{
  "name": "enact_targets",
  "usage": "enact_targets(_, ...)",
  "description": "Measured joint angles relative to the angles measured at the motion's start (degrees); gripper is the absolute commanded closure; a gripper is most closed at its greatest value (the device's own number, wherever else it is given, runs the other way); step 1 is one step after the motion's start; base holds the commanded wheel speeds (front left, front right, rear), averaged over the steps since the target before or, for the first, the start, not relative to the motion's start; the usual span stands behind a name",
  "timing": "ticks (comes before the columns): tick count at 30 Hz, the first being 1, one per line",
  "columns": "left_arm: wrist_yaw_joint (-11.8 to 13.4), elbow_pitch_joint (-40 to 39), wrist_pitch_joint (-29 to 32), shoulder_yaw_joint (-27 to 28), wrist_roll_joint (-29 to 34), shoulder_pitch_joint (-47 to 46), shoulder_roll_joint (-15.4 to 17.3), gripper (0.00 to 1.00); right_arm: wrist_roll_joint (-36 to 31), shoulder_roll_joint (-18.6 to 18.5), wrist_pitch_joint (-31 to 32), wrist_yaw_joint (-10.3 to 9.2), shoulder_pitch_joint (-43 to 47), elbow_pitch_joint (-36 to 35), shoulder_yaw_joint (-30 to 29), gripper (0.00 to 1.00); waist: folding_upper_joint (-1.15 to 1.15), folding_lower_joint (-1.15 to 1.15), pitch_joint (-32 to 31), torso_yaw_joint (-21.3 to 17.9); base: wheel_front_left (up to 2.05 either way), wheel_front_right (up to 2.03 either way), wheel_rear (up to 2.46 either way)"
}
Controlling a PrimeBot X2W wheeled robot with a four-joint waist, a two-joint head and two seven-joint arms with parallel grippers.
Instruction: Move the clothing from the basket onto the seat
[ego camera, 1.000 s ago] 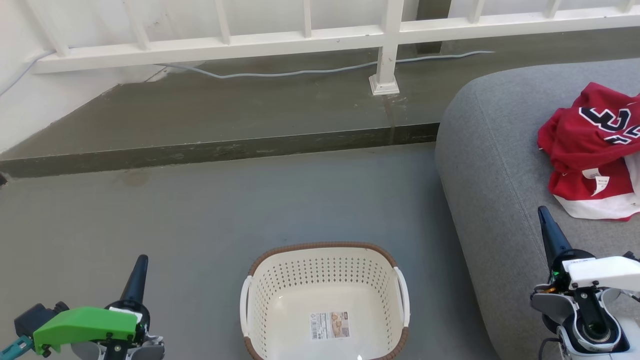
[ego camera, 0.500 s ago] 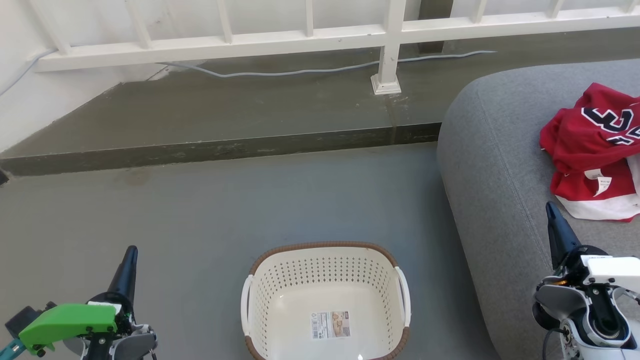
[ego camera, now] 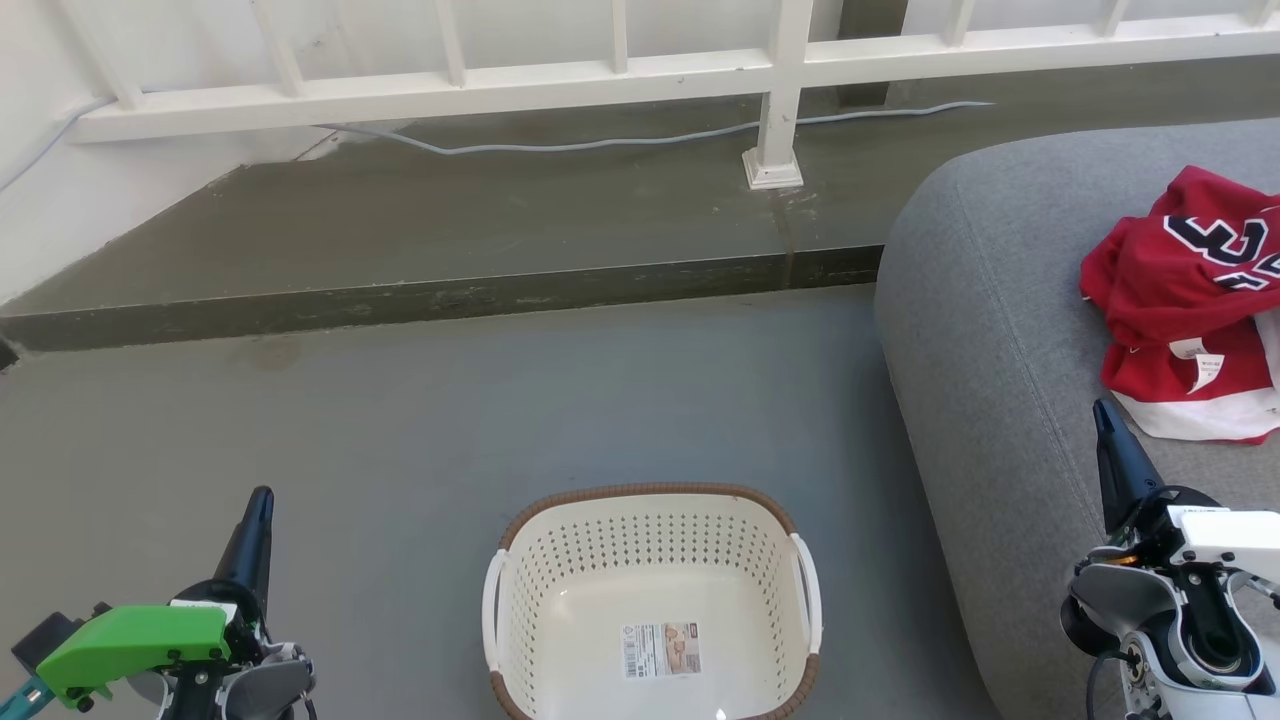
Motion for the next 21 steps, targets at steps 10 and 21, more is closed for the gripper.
enact_targets(10, 0.0, 0.3, 0.0, 0.0, 0.0, -0.1, 0.0, 1.00, 0.0, 0.0, 0.0, 0.00, 0.0, 0.2, 0.0, 1.00, 0.00, 0.00, 0.0, 0.0, 0.00, 0.00, 0.00)
enact_targets(21, -0.1, 0.7, 0.2, 0.1, 0.0, -0.1, 0.0, 1.00, 0.0, 0.0, 0.0, 0.00, 0.0, 0.2, -0.1, 1.00, 0.00, 0.00, 0.0, 0.0, 0.00, 0.00, 0.00)
